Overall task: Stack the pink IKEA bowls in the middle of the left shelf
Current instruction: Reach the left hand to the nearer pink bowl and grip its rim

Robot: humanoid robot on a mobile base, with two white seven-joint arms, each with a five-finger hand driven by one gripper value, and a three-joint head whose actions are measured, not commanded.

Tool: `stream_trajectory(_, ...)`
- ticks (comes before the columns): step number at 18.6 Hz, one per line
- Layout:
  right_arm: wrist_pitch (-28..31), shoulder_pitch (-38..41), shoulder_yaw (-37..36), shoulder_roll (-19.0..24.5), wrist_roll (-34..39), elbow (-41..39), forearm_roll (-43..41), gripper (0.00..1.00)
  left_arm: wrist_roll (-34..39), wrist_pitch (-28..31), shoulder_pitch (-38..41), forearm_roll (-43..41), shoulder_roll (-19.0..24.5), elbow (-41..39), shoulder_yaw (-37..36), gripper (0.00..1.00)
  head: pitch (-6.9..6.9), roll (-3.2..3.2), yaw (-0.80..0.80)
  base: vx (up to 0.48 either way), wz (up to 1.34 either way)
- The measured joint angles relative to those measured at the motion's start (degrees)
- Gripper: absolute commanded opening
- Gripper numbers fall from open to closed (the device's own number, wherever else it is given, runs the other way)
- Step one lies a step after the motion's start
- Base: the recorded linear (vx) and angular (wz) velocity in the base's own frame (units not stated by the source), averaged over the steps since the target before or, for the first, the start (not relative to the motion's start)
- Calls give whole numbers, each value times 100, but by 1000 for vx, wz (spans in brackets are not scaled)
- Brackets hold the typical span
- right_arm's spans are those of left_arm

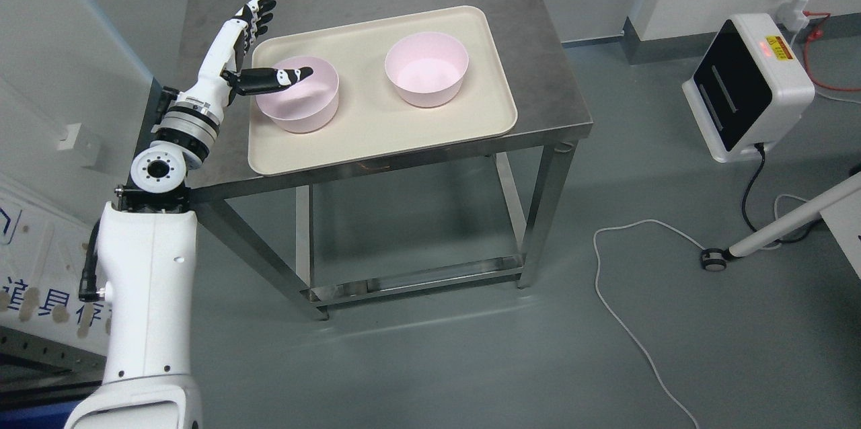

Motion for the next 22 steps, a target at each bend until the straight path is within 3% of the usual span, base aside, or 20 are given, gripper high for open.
stream_trajectory(7,0,0,0,0,3,0,0,100,-130,50,-150,-100,292,558,-149,66,0,0,0,23,-84)
stream_trajectory(14,0,0,0,0,21,0,0,100,-189,-283,-186,-158,554,848,-226,42,0,0,0,-6,12)
stream_trajectory(22,0,0,0,0,2,0,0,100,-319,-491,-313,-187,708,992,-472,43,0,0,0,0,0)
